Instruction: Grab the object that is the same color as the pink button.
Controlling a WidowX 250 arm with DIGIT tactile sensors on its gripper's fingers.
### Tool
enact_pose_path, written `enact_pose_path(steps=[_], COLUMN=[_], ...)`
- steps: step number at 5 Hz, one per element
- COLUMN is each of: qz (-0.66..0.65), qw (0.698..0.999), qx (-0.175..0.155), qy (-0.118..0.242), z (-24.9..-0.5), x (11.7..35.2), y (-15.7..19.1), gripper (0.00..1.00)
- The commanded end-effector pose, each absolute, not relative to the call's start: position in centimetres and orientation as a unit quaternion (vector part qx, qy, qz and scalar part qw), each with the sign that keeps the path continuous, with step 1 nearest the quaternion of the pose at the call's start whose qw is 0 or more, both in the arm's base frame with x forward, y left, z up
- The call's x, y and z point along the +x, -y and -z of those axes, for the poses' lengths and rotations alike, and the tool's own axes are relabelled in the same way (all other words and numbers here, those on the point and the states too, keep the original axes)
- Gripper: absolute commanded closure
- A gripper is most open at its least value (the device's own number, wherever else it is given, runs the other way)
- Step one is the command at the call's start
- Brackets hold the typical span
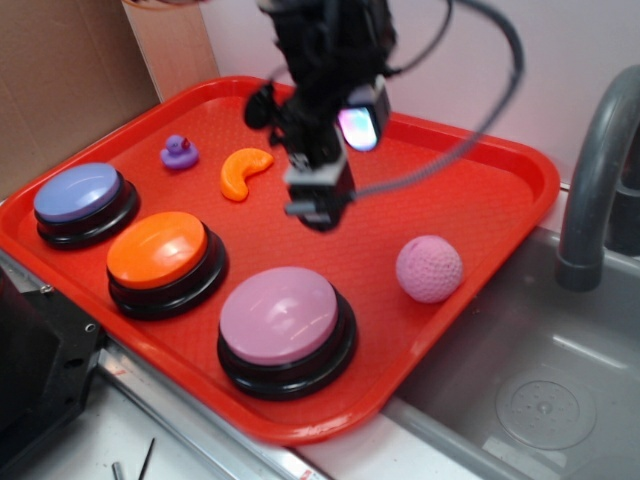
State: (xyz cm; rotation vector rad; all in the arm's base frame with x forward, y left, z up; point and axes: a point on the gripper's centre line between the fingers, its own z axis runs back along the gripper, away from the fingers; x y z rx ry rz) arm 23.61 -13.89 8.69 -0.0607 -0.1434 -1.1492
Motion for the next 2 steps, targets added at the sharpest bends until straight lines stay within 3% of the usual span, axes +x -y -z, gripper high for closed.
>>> enact_pose_path(steps=[1, 2], qz=[0.558, 0.561], qw=[0.827, 0.826], qx=[-0.015, -0.001], qy=[0.066, 0.052], z=[-6.8, -5.4], x=[24.8, 24.3], y=[17.7, 18.7], gripper=[0.0, 0.0])
